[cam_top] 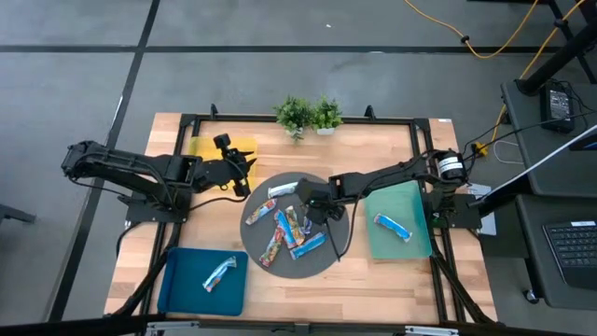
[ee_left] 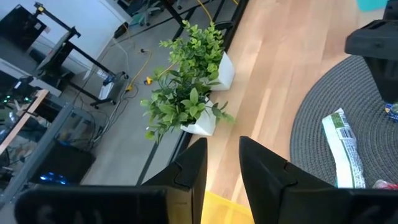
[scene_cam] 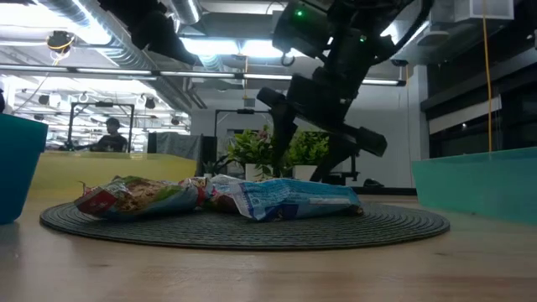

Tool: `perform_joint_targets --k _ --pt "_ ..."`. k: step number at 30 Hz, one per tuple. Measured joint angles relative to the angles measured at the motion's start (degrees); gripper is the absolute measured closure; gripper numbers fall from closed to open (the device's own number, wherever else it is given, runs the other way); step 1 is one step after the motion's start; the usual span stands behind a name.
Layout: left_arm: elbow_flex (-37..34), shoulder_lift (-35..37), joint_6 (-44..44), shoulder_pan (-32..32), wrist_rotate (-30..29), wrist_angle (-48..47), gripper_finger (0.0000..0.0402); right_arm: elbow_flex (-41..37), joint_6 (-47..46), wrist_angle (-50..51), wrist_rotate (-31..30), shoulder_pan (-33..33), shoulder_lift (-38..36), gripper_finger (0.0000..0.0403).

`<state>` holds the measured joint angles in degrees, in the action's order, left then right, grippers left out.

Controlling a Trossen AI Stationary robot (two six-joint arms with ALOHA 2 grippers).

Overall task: Pick and place Granola Bars by type
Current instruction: Put the blue granola bar into the yellow bin

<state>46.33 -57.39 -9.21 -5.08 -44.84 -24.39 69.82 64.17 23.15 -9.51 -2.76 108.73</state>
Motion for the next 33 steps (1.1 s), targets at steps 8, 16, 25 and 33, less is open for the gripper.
perform_joint_targets --k 8,16,25,33 --pt "0.00 0.00 0.52 0.00 -0.02 -0.25 0.0316 0.02 4.75 -2.50 2.15 0.23 0.00 0.0123" --pt "0.02 0.00 0.96 0.00 -0.02 -0.25 0.0315 0.02 5.38 -2.07 5.49 1.89 0.00 0.0150" --pt "0.00 0.00 1.16 0.00 -0.02 -0.23 0.0315 0.07 5.40 -2.67 6.70 3.04 2.60 0.0196" --pt "0.00 -0.01 1.68 0.00 0.03 -0.21 0.0316 0.13 6.89 -3.51 6.62 3.04 4.68 0.0202"
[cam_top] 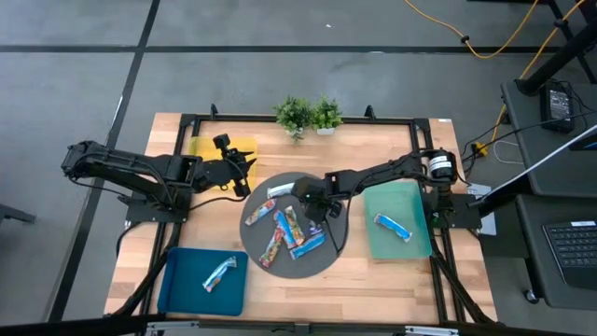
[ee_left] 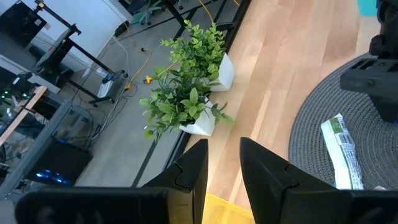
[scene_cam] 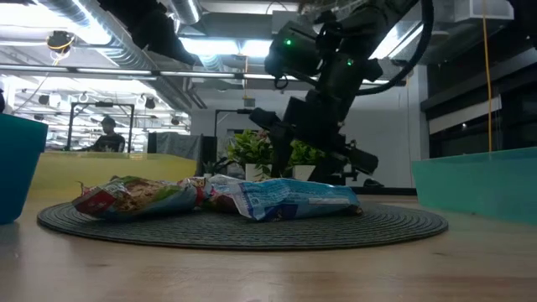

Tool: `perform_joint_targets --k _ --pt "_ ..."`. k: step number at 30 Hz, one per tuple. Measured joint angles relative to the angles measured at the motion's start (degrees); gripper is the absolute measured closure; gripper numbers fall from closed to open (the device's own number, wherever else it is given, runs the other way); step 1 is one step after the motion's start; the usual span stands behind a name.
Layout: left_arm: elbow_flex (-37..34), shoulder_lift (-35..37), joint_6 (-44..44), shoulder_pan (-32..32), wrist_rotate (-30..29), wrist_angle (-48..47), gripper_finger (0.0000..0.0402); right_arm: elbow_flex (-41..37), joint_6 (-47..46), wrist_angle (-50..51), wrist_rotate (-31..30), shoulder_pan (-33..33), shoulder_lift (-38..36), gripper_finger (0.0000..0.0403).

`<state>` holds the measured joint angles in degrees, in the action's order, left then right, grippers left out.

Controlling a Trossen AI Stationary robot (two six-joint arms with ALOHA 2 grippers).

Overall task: Pick and place Granola Bars by type
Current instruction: Put the blue granola bar into the yellow bin

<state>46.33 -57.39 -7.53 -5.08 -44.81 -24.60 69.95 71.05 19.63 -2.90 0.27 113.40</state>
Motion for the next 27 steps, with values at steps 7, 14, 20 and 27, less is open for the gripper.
perform_joint_targets --k 7,14,20,27 --pt "0.00 0.01 0.33 0.00 1.61 0.00 0.0315 0.00 -0.30 -0.42 0.00 -0.02 0.09 0.0205" --pt "0.00 0.01 0.33 0.00 1.61 0.00 0.0315 -0.01 -0.47 -0.63 -1.48 -0.06 0.19 0.0248" --pt "0.00 -0.01 0.33 0.00 1.61 0.00 0.0316 -0.07 -3.30 -0.69 -3.50 0.00 0.24 0.0284" --pt "0.00 0.00 0.31 0.00 1.61 0.02 0.0315 -0.11 -5.04 -0.75 -4.77 -0.03 0.24 0.0300"
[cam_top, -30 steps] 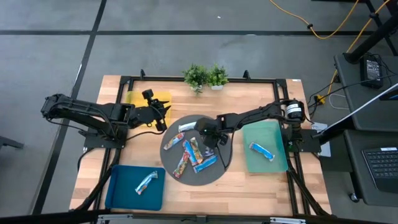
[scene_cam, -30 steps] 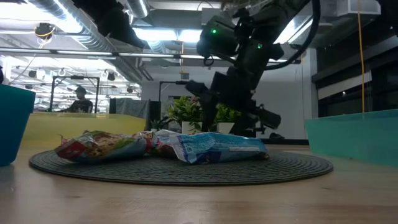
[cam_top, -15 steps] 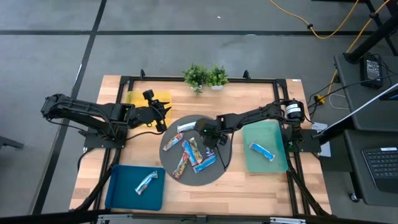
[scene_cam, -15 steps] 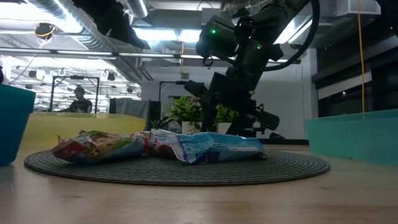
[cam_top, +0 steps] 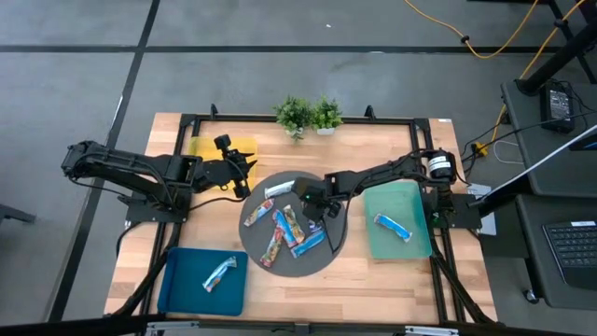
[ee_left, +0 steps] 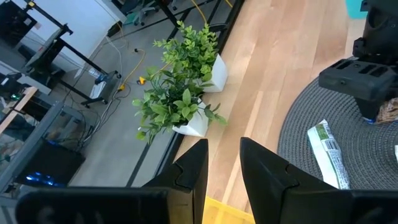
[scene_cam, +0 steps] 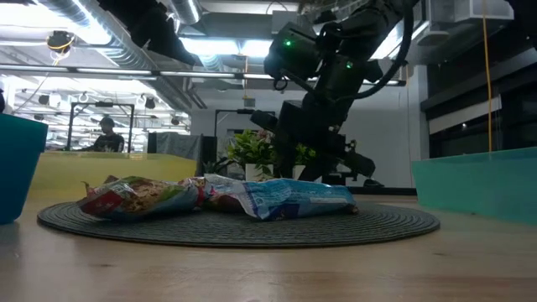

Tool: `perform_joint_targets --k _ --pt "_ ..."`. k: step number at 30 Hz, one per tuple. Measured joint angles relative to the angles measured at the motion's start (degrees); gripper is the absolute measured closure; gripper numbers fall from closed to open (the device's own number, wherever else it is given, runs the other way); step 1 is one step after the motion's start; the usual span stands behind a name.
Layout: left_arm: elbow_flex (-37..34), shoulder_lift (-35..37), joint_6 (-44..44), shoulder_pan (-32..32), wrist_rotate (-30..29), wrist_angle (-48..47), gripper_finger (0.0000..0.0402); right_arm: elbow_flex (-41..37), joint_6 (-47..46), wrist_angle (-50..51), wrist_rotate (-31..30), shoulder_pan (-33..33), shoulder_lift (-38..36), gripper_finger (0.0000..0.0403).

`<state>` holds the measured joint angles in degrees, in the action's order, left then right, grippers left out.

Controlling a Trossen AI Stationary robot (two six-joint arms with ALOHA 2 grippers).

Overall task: Pick and place Granola Bars by type
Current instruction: Put the blue granola bar into the yellow bin

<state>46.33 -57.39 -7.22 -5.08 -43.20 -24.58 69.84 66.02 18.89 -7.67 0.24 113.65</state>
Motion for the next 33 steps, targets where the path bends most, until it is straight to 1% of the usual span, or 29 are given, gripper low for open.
perform_joint_targets --k 5,9,13,18,22,25,33 --pt "0.00 0.01 0.51 0.00 0.00 -0.02 0.0316 -0.04 -0.93 -0.64 -4.30 0.03 0.07 0.0310" --pt "0.00 0.00 0.61 0.00 0.02 0.00 0.0316 0.87 -4.07 -0.40 -4.96 0.03 0.07 0.0319" --pt "0.02 -0.01 0.61 0.00 0.00 0.00 0.0315 2.32 -4.48 0.88 -5.16 0.00 0.07 0.0330" --pt "0.00 -0.01 0.61 0.00 0.02 -0.01 0.0315 4.45 -4.72 1.17 -8.22 -0.01 0.07 0.0338" --pt "0.00 -0.02 0.49 0.00 0.02 -0.01 0.0315 7.21 -6.92 3.97 -8.00 0.09 0.07 0.0339" --pt "0.00 0.01 -0.42 0.00 0.02 -0.02 0.0316 8.67 -8.45 4.27 -7.90 0.31 0.07 0.0340" --pt "0.00 -0.01 -1.38 0.00 0.00 -0.02 0.0315 12.62 -17.63 4.29 -7.75 1.01 0.07 0.0340"
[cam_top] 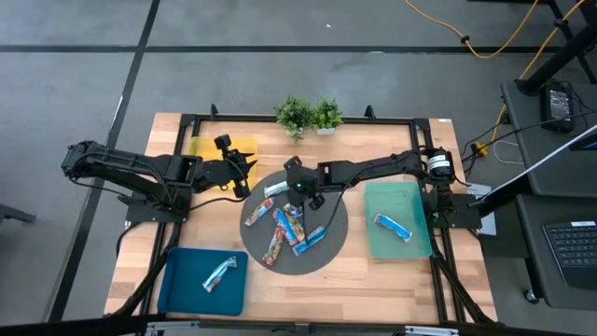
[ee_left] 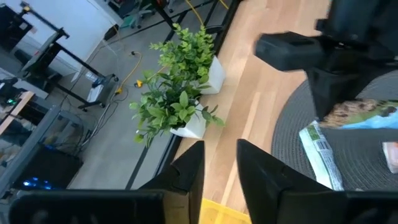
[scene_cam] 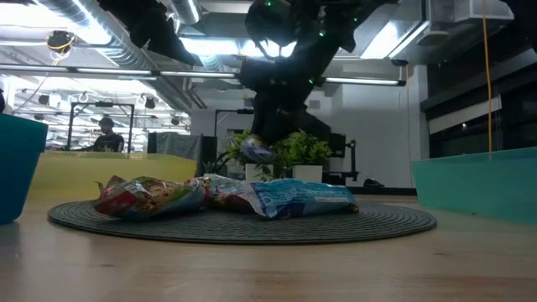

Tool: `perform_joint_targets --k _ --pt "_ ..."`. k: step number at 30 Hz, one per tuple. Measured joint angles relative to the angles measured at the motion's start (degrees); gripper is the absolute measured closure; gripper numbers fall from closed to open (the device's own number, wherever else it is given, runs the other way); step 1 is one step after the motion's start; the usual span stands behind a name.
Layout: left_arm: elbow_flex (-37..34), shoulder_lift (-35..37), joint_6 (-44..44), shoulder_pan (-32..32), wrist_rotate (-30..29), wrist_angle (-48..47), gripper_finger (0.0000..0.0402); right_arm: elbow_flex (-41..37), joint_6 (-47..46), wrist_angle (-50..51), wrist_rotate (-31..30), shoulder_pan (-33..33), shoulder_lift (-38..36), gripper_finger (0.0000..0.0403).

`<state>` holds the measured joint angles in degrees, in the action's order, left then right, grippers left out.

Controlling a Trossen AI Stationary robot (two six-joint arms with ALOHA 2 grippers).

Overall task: Pick and place Granola Bars by type
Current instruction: Put the blue granola bar into the yellow bin

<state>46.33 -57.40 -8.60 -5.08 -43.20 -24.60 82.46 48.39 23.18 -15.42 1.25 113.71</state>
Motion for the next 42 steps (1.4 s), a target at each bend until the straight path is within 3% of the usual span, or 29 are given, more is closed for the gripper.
perform_joint_targets --k 8,11,17,24,28,32,42 --pt "0.00 -0.01 -3.12 0.00 0.02 0.00 0.0317 3.47 -11.49 -0.17 0.67 2.50 -0.38 0.0340" --pt "0.01 -0.03 -3.33 -0.11 1.21 -0.01 0.0319 3.53 -15.23 -0.19 5.93 5.72 -0.93 0.0340" --pt "0.02 -0.32 -6.25 -0.02 9.83 0.02 0.0318 3.53 -19.97 -0.18 15.04 9.04 -0.98 0.0340" --pt "0.00 -3.97 -11.31 1.82 23.86 0.93 0.0317 3.53 -19.62 -0.66 19.46 10.33 -1.53 0.0340" --pt "0.00 -7.50 -13.53 2.48 25.04 2.94 0.0315 3.53 -19.60 -0.69 22.70 11.57 -1.79 0.0340" --pt "0.00 -10.46 -14.60 2.71 24.45 5.13 0.0290 3.53 -19.57 -1.03 25.12 12.19 -2.03 0.0340" --pt "0.00 -13.39 -17.29 2.56 23.65 12.86 0.0184 3.53 -19.07 -1.77 28.17 12.28 -2.12 0.0340"
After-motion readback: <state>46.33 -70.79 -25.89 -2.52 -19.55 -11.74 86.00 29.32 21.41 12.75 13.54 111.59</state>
